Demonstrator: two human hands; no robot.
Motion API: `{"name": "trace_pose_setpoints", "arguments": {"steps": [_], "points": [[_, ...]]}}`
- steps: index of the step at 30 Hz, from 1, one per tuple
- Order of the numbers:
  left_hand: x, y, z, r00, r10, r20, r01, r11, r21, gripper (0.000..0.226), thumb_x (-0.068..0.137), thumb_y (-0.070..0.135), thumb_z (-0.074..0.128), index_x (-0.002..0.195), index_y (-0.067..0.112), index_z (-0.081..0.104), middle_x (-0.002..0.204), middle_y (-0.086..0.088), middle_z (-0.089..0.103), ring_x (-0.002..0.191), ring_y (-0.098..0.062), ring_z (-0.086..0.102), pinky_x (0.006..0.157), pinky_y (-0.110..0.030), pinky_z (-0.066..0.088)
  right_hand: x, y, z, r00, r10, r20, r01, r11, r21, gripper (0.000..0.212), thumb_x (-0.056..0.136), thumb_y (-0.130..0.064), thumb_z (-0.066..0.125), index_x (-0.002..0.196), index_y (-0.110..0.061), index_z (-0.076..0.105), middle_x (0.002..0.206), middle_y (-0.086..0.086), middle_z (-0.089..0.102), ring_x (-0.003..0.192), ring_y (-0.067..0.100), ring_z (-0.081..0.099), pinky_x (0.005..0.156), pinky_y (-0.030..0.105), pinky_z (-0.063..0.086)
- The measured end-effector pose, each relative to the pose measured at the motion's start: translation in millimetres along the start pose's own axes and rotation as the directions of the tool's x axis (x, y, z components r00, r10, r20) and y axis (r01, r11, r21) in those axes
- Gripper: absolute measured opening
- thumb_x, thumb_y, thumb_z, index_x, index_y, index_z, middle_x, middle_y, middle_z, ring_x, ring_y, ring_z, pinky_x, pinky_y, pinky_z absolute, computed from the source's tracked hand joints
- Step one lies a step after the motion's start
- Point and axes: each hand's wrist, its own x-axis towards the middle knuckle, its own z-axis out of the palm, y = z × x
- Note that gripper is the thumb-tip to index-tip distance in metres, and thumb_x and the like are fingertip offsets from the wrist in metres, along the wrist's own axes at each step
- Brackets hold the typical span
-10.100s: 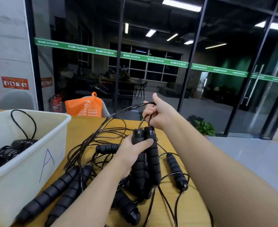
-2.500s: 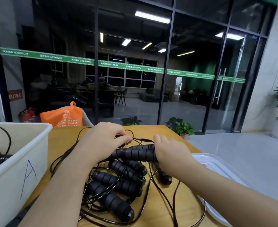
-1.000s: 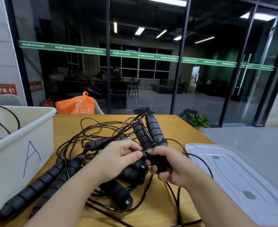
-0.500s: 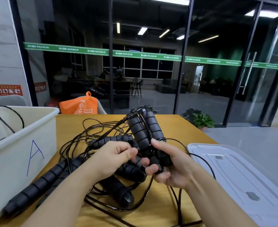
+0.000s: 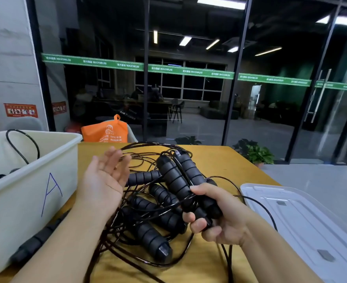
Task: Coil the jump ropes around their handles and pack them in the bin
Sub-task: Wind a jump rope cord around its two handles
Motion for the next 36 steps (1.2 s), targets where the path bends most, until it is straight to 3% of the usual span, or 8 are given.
{"name": "trace_pose_setpoints", "arguments": {"steps": [3,7,11,16,20,22,28,36], "points": [[4.3,4.0,-3.1,1.0,0.016,0.004,-0.016,1.0,-0.024,0.051,0.101,0.04,0.031,0.145,0.015,0.035,0.146,0.0,0.045,0.136,-0.02,0.04,0.108,-0.04,0.035,-1.3,-2.2,-2.9,0.999,0.0,0.034,-0.002,0.999,0.045,0.032,0.061,-0.035,0.078,0.077,-0.007,0.072,0.068,0.005,0.051,0.046,0.01,0.045,0.031,0.011,0.019],[5.3,-5.0,-4.4,0.998,0.04,-0.048,-0.024,0.952,0.306,0.062,0.098,0.043,0.04,0.151,0.018,0.018,0.158,0.001,0.018,0.145,-0.014,0.016,0.118,-0.037,0.013,-5.8,-5.3,-5.3,0.991,-0.05,0.12,0.04,0.995,0.089,0.048,0.051,-0.032,0.089,0.086,-0.006,0.069,0.067,0.006,0.05,0.045,0.011,0.044,0.031,0.012,0.019],[0.9,-14.0,-12.4,0.991,0.131,0.038,-0.058,0.158,0.986,0.059,0.097,0.057,0.023,0.143,0.025,0.041,0.144,0.007,0.042,0.14,-0.019,0.028,0.112,-0.039,0.02,-8.5,-9.1,-10.2,0.971,-0.157,0.179,0.118,0.971,0.21,0.05,0.052,-0.029,0.09,0.091,-0.004,0.07,0.067,0.006,0.049,0.046,0.011,0.044,0.031,0.012,0.021],[-6.8,-18.1,-1.8,0.911,0.099,0.401,-0.321,-0.44,0.839,0.076,0.08,0.066,-0.004,0.08,0.031,0.063,0.08,0.008,0.061,0.104,-0.014,0.044,0.096,-0.04,0.022,-7.6,-9.3,-15.4,0.969,-0.199,0.144,0.153,0.947,0.284,0.05,0.049,-0.025,0.092,0.089,-0.003,0.071,0.067,0.007,0.049,0.045,0.012,0.045,0.031,0.013,0.019],[-13.3,-26.7,3.3,0.736,0.115,0.667,-0.563,-0.445,0.697,0.058,0.091,0.062,0.009,0.083,0.036,0.061,0.107,0.015,0.059,0.112,-0.011,0.046,0.1,-0.035,0.02,-6.6,-7.7,-16.7,0.968,-0.212,0.133,0.166,0.941,0.295,0.049,0.051,-0.026,0.091,0.089,-0.001,0.071,0.069,0.007,0.049,0.046,0.012,0.045,0.031,0.013,0.02],[-21.1,-33.2,7.8,0.603,0.124,0.788,-0.758,-0.217,0.615,0.048,0.096,0.052,0.023,0.105,0.03,0.065,0.121,0.016,0.054,0.119,-0.005,0.047,0.102,-0.027,0.03,-6.7,-7.9,-16.0,0.97,-0.212,0.121,0.171,0.944,0.281,0.05,0.05,-0.026,0.091,0.089,-0.002,0.071,0.069,0.007,0.05,0.046,0.012,0.046,0.031,0.013,0.02],[-48.5,-52.3,25.3,0.67,-0.103,0.736,-0.707,0.214,0.674,0.012,0.096,0.047,0.042,0.093,0.045,0.054,0.088,0.036,0.059,0.082,0.011,0.057,0.071,-0.006,0.039,-6.4,-8.1,-16.7,0.974,-0.22,0.055,0.202,0.951,0.235,0.049,0.048,-0.03,0.091,0.087,-0.005,0.073,0.069,0.006,0.051,0.047,0.011,0.046,0.033,0.012,0.019],[-28.0,-44.0,10.1,0.666,0.033,0.745,-0.741,-0.081,0.666,0.04,0.087,0.066,0.022,0.069,0.041,0.047,0.077,0.019,0.059,0.069,-0.004,0.056,0.054,-0.016,0.035,-1.1,-3.8,-11.7,0.963,-0.256,0.083,0.244,0.96,0.136,0.048,0.054,-0.034,0.089,0.091,-0.008,0.073,0.07,0.007,0.051,0.047,0.011,0.045,0.03,0.013,0.026]]}}
